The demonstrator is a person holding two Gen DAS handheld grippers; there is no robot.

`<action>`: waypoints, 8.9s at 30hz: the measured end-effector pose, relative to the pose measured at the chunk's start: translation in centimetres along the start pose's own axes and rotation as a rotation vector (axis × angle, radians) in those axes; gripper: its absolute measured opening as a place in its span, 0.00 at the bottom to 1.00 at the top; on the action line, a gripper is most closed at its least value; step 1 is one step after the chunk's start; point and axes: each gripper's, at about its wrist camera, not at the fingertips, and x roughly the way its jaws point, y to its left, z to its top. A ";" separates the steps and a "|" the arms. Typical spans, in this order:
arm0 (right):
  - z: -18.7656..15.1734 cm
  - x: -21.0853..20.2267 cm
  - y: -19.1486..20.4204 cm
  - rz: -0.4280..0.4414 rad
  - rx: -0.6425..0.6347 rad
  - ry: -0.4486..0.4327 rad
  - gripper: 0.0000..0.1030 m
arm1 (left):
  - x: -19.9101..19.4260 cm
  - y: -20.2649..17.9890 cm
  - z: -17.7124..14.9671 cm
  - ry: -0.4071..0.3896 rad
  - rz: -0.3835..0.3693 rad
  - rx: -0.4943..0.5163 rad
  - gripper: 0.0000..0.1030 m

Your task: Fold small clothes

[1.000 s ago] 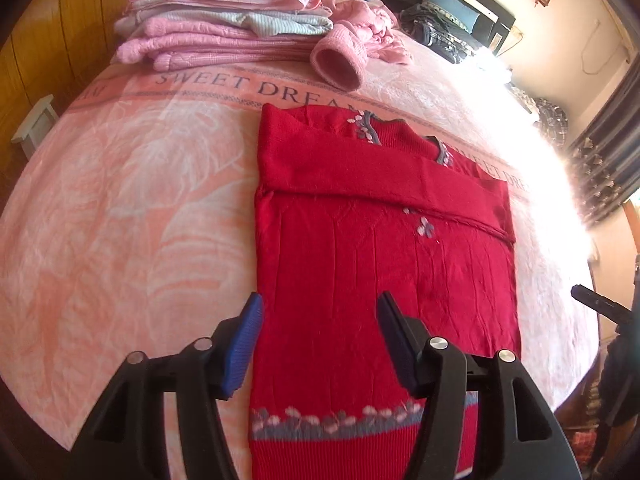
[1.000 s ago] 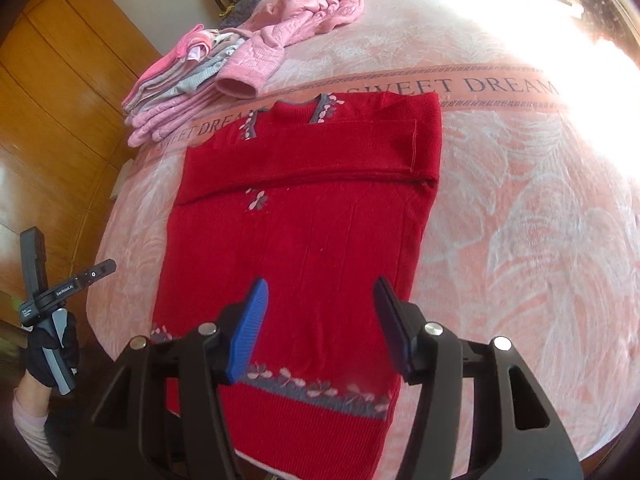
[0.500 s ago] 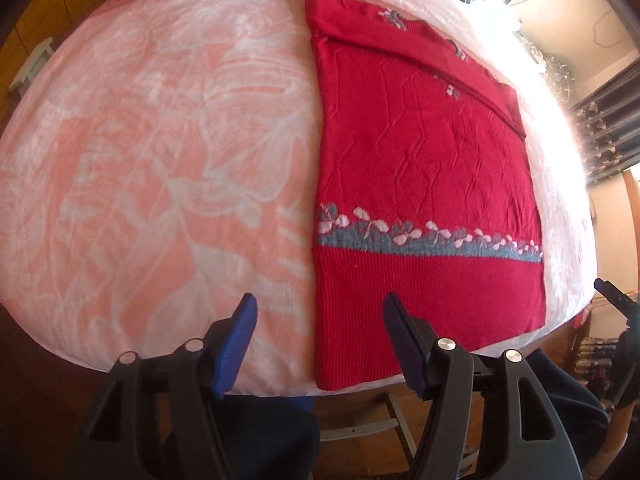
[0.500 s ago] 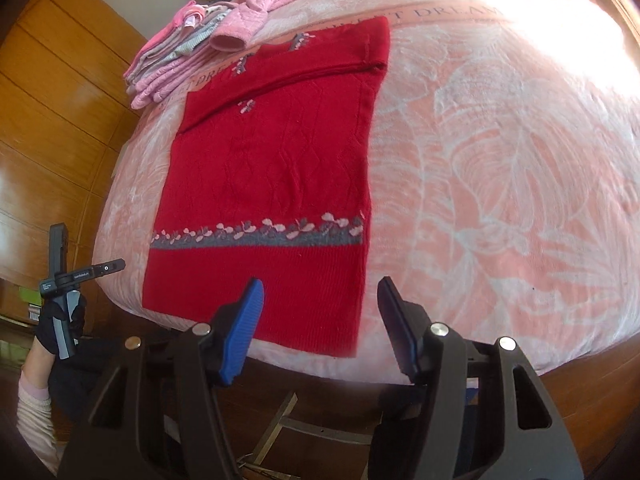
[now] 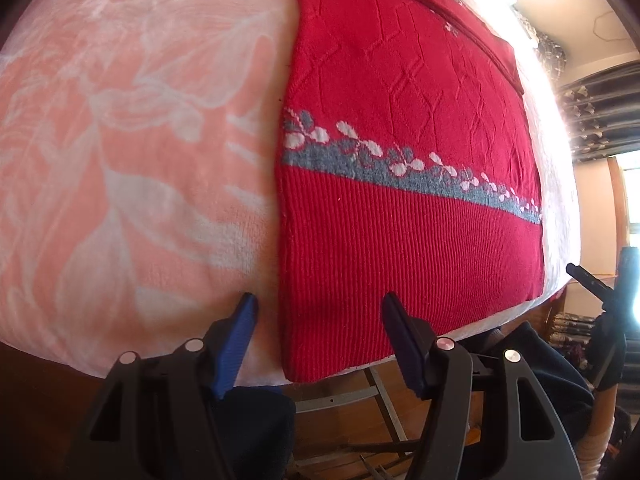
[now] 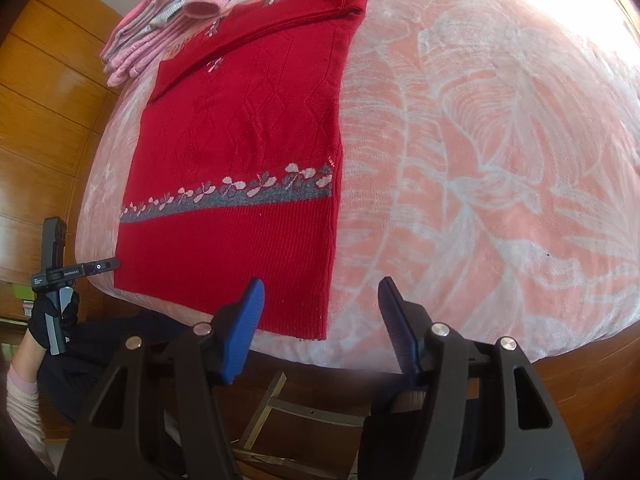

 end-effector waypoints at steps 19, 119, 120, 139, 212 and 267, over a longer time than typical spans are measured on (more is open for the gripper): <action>-0.9 4.0 -1.1 0.096 0.061 0.135 0.57 | 1.2 0.1 -1.1 0.041 -0.195 -0.095 0.40; 29.9 7.0 -4.6 0.290 0.246 -0.278 0.32 | -3.4 0.1 29.5 -0.466 -0.191 0.023 0.35; 30.0 7.3 -4.1 0.286 0.229 -0.270 0.32 | -3.1 -0.6 29.7 -0.458 -0.171 0.058 0.35; 29.5 10.5 -3.8 0.222 0.118 -0.207 0.34 | 1.1 -3.5 30.8 -0.432 -0.025 0.297 0.08; 31.2 4.4 1.6 -0.015 -0.084 -0.175 0.33 | -8.1 -7.2 28.4 -0.602 0.005 0.130 0.33; 31.0 12.1 -5.9 0.144 0.126 -0.082 0.54 | 1.6 -6.5 27.3 -0.460 0.022 0.147 0.64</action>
